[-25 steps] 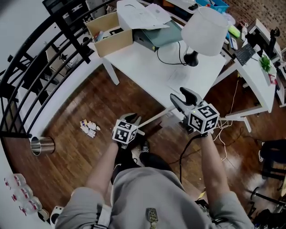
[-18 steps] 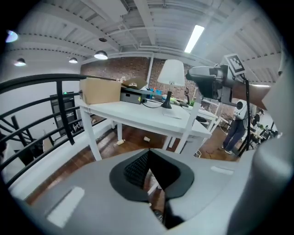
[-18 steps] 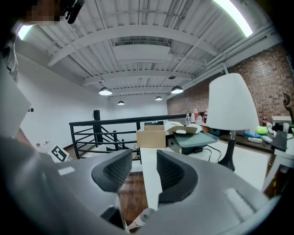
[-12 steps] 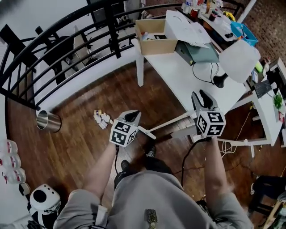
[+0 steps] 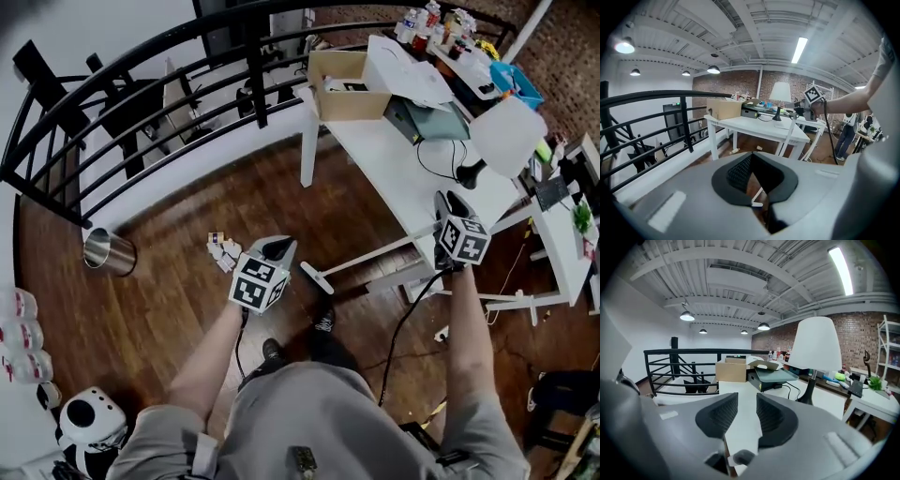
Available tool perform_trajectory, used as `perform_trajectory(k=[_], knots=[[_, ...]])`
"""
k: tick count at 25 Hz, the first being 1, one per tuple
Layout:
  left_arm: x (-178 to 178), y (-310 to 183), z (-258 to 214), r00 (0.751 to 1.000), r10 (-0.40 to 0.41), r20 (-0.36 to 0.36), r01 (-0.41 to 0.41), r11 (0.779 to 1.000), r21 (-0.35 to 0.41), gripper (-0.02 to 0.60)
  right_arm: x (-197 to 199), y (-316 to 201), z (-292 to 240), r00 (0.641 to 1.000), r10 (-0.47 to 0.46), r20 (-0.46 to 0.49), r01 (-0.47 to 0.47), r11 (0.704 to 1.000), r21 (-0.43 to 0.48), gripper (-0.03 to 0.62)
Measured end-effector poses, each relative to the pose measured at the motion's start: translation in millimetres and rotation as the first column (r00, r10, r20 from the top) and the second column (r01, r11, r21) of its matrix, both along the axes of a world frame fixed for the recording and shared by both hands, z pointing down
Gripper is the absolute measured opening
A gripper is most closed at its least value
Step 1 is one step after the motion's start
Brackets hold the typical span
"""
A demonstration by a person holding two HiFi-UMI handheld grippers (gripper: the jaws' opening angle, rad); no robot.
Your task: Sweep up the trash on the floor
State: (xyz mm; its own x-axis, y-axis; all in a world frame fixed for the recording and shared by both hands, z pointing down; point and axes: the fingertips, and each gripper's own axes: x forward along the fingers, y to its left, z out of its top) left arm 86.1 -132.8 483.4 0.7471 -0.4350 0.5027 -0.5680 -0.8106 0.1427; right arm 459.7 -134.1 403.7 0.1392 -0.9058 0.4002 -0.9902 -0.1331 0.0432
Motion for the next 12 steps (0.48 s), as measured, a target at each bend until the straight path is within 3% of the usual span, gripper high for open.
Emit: perform_trajectory(k=[7, 10, 12], knots=[[10.7, -8.3, -11.3, 1.000, 0.007, -0.018, -0.007, 1.000, 0.013, 0.007, 2.1, 14.0, -40.8, 1.000, 0.018, -0.022, -0.015, 0.994, 0.109, 0.119], [1.6, -10.8, -17.3, 1.000, -0.013, -0.026, 0.014, 1.000, 0.022, 0.008, -16.1, 10.5, -70.6, 1.000, -0.008, -0.030, 0.013, 0.986, 0.165, 0.110], [-6.3, -12.3, -22.0, 0.999, -0.035, -0.033, 0.036, 0.999, 0.030, 0.007, -39.4, 8.0, -84.9, 0.999, -0.043, -0.023, 0.047, 0.979, 0.199, 0.070]])
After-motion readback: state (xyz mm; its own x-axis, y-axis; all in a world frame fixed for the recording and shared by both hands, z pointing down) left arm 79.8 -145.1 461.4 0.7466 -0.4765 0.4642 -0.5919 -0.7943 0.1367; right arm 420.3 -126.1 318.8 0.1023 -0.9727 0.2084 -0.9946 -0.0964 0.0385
